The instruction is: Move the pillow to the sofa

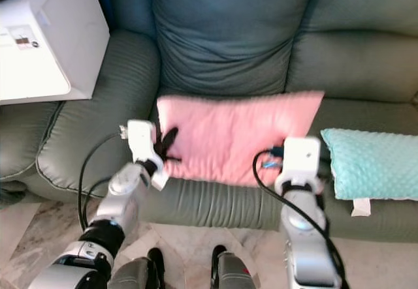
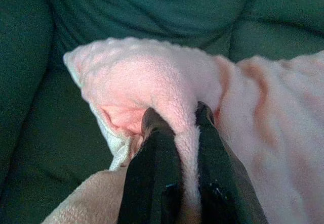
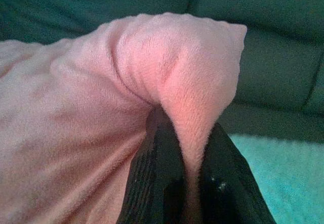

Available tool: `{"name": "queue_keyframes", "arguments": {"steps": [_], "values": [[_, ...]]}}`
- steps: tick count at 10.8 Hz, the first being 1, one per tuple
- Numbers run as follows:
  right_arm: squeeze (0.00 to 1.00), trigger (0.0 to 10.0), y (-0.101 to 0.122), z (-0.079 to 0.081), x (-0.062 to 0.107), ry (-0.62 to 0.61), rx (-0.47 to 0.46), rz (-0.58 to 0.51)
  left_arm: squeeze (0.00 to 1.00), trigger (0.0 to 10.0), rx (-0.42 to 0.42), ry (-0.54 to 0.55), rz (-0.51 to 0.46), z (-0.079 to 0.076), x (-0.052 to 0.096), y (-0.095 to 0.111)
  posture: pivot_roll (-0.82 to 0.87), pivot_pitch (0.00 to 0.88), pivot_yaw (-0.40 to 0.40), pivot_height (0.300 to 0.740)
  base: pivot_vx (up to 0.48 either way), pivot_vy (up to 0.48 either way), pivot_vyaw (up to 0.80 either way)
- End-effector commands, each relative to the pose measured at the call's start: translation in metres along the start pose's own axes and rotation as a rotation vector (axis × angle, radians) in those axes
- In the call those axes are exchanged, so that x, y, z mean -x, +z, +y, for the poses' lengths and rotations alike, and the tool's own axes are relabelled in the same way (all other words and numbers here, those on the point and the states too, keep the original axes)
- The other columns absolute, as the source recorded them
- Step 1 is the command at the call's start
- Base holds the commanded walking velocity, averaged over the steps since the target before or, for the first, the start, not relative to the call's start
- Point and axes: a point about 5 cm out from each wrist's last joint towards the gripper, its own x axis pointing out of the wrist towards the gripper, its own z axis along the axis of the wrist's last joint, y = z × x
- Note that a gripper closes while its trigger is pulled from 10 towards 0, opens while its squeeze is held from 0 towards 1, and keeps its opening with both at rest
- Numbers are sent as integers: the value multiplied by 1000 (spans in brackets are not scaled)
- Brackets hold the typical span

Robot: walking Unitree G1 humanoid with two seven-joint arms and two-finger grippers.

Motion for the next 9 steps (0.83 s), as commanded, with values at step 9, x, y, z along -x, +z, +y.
{"name": "queue_keyframes", "arguments": {"steps": [9], "values": [[0,10000,38,1,-25,-31,25,-163,0,10000,70,-17,-128,2,7,41,-172,199,-25,740,0,0,-415]]}}
